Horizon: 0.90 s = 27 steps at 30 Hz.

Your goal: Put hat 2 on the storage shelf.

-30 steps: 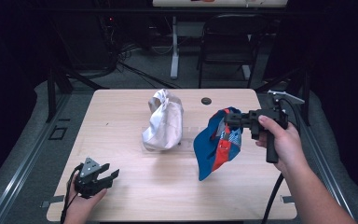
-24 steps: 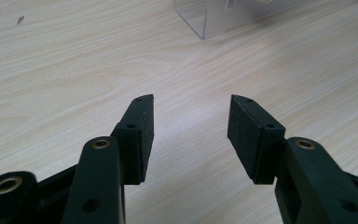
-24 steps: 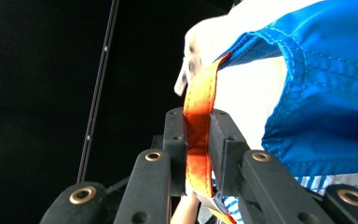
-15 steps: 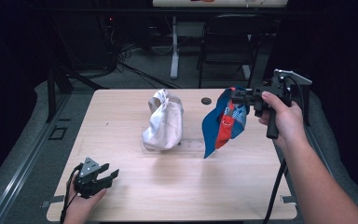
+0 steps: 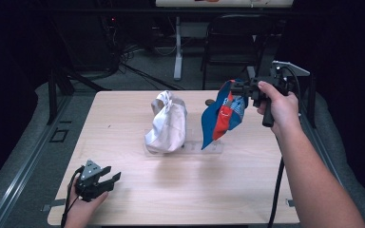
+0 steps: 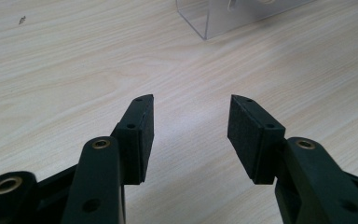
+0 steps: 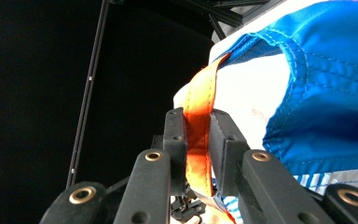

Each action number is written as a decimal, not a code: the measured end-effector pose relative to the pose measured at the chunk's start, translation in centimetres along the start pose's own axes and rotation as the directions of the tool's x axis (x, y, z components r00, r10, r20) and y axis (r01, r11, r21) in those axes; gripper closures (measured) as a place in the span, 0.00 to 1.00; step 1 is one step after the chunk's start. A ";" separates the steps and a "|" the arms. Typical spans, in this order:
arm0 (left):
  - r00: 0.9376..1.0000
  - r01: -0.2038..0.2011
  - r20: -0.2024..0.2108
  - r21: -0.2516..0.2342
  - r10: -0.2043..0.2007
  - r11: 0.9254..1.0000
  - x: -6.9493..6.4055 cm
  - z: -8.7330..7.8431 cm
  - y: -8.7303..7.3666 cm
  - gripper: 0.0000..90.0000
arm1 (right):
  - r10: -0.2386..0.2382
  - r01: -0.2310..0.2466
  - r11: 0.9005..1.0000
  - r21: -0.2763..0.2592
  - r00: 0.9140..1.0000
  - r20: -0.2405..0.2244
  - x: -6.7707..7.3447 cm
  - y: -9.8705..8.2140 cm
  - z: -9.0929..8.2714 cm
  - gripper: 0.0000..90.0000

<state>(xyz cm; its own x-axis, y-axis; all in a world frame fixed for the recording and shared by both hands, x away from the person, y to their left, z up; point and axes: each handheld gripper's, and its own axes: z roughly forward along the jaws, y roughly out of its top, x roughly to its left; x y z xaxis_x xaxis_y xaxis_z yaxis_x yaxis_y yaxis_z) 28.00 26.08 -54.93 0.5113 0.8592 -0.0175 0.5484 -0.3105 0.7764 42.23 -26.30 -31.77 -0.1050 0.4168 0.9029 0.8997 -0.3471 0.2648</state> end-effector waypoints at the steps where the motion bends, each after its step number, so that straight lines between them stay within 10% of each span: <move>1: 1.000 0.000 0.000 0.000 0.000 1.000 0.0 0.0 0.0 0.57 | 0.000 0.000 1.000 0.000 1.000 0.000 0.0 0.0 0.0 0.87; 27: 1.000 0.000 0.000 0.000 0.000 1.000 0.0 0.1 0.0 0.57 | 0.007 -0.013 0.997 0.082 0.996 0.085 -2.4 -0.9 4.4 0.87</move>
<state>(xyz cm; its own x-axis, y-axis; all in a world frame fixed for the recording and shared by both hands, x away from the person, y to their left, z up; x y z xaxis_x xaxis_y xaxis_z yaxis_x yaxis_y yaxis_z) 28.08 26.07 -54.96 0.5110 0.8594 -0.0175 0.5483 -0.3102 0.7766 43.50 -23.27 -35.69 -0.0629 0.4841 0.8728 0.9327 -0.2826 0.2240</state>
